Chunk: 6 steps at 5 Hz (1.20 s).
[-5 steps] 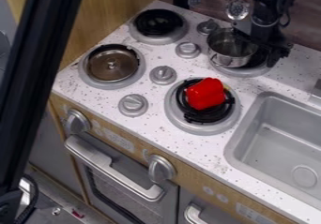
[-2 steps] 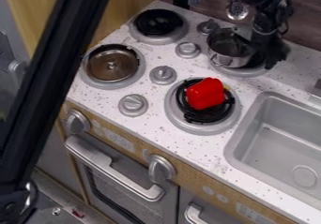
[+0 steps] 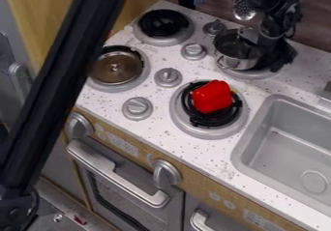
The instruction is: Move the silver pot to the left side of stove
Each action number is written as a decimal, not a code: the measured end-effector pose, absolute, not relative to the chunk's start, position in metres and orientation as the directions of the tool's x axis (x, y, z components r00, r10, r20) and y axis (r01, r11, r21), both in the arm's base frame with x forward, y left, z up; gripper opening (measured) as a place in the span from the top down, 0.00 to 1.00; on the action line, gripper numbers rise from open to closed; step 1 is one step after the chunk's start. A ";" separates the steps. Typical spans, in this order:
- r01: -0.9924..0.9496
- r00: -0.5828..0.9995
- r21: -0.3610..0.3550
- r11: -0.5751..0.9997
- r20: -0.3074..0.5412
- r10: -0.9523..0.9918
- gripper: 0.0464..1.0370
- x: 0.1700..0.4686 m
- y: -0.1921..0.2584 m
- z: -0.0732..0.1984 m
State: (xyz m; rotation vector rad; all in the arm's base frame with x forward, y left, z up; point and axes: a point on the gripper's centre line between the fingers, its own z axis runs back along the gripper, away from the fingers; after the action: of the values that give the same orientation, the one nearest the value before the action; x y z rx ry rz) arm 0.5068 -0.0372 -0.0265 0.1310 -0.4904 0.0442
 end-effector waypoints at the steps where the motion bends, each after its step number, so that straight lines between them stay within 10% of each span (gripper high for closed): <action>1: -0.080 0.875 0.106 0.991 0.483 0.019 0.38 0.509 -0.033 -0.026; 3: -0.077 0.887 0.097 0.992 0.461 0.023 0.89 0.501 -0.032 -0.037; 6: 0.072 0.870 0.147 0.986 0.475 -0.135 0.98 0.493 0.020 -0.019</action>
State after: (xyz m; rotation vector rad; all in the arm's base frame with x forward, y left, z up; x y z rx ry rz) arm 0.4933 0.0200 -0.0191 0.1263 -0.5053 -0.1085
